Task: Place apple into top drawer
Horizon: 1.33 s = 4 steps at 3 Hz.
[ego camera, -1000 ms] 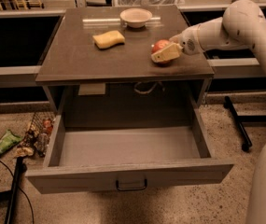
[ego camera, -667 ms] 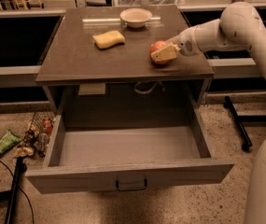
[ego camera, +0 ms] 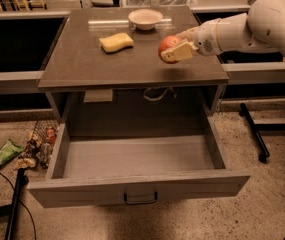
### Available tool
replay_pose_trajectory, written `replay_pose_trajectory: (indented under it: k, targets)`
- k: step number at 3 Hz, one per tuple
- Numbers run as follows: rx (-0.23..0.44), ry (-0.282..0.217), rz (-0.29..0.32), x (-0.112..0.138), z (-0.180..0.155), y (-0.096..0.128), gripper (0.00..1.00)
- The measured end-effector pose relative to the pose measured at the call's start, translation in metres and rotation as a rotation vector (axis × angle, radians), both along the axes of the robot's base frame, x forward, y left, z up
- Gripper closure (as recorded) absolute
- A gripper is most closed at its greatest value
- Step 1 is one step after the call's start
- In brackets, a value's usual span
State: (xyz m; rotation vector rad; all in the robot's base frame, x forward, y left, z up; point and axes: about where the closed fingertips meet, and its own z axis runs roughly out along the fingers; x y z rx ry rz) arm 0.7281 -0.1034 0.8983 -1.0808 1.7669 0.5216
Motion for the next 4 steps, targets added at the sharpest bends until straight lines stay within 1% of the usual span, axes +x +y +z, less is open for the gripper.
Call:
replay_pose_trajectory:
  k: [1,2,3,4]
  targets:
    - [-0.019,-0.123,0.089,-0.043,0.045,0.016,1.00]
    - [-0.023,-0.134,0.101,-0.044,0.046,0.020,1.00]
    - [0.012,-0.082,0.155,-0.062,0.023,0.034,1.00]
    - [0.059,-0.074,0.200,-0.095,-0.002,0.060,1.00]
